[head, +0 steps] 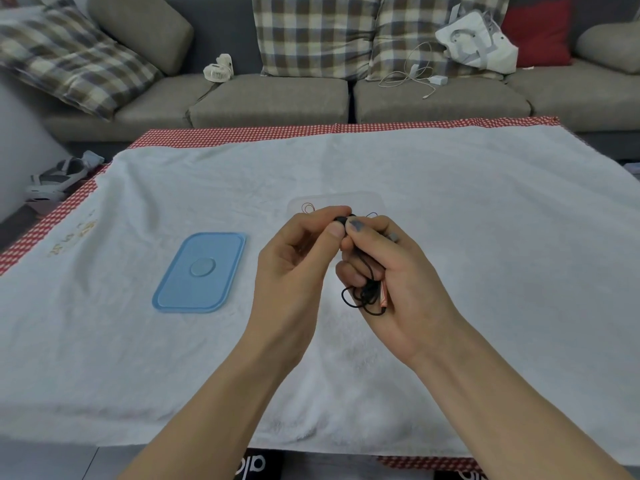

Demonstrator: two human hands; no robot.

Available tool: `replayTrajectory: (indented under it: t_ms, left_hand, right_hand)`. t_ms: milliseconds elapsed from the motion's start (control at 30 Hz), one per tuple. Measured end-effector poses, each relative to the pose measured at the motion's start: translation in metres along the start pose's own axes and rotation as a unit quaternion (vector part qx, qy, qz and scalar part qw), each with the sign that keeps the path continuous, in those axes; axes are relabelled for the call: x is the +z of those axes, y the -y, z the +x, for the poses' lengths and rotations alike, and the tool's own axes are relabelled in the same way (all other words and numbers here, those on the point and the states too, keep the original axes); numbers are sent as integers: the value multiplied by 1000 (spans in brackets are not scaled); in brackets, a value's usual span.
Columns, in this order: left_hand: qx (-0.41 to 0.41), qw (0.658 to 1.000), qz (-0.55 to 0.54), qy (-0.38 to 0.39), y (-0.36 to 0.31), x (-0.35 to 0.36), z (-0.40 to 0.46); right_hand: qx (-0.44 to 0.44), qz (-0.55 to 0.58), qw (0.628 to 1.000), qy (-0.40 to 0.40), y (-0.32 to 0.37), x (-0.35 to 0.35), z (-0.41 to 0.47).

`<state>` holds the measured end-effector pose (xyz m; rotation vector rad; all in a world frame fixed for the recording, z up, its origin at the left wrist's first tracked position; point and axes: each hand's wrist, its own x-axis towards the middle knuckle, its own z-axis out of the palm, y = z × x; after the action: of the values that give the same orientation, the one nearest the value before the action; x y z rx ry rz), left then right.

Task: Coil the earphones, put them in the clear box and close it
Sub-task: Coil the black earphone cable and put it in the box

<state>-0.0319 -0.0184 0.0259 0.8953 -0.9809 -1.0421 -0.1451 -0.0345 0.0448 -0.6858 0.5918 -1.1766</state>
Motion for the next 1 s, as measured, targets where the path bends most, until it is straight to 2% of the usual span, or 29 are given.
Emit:
replayTrajectory:
  t_ms: [367, 500, 700, 1000]
  left_hand:
    - [108, 983, 143, 26, -10, -9, 1]
    - [109, 985, 130, 10, -9, -7, 2]
    - [98, 986, 132, 26, -7, -7, 3]
    - [113, 973, 198, 34, 0, -12, 9]
  right_hand:
    - [29, -15, 999, 7, -3, -4, 3]
    - [41, -6, 999, 7, -4, -5, 4]
    - [58, 12, 998, 10, -3, -9, 7]
    - [79, 22, 997, 0, -1, -12, 13]
